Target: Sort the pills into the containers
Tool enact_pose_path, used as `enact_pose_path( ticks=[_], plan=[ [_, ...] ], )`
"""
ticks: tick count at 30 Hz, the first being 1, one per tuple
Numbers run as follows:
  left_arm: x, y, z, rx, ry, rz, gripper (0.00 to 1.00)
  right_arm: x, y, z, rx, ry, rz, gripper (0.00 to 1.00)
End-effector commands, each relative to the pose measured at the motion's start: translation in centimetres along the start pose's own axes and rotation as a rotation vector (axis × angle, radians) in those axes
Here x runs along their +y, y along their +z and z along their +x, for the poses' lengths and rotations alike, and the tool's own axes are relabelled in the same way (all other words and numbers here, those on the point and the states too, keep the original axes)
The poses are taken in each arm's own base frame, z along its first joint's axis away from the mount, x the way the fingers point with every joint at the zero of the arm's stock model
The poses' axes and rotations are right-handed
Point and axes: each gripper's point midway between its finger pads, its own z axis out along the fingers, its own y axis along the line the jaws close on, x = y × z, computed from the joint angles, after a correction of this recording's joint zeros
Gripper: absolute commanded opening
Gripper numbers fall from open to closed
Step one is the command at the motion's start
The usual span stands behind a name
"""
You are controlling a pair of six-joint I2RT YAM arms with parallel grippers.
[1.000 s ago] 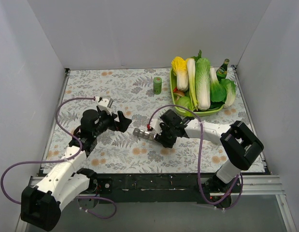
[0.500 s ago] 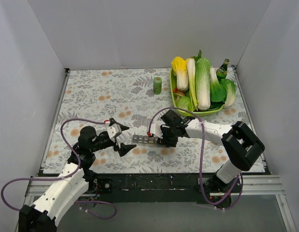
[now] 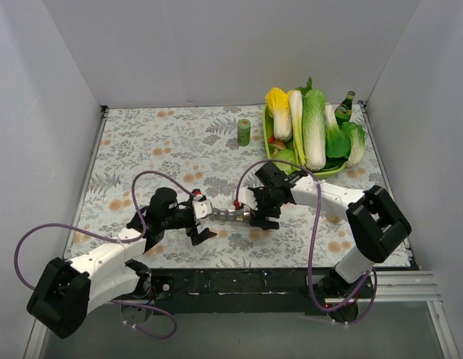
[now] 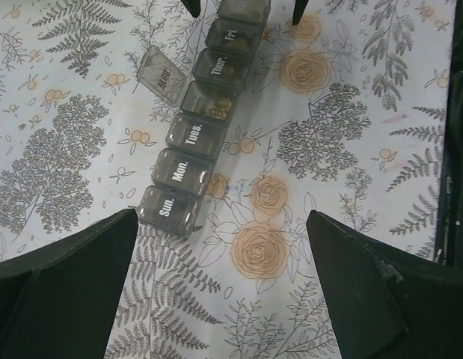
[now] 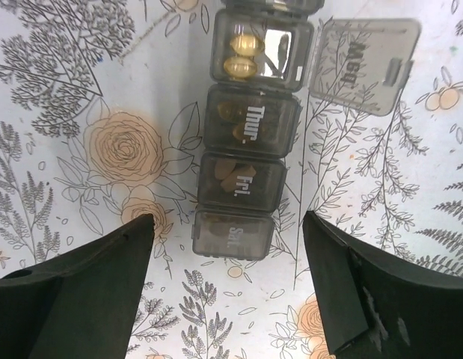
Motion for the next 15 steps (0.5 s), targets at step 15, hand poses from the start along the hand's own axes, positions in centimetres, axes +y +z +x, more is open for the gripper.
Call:
enact_pose_path(
  ticks=[15],
  plan=[
    [3.8,4.3,1.6,0.096,0.231,0.064,0.98,-6.5,-6.4,-7.1,-0.477,0.444,-0.108,0.61]
  ],
)
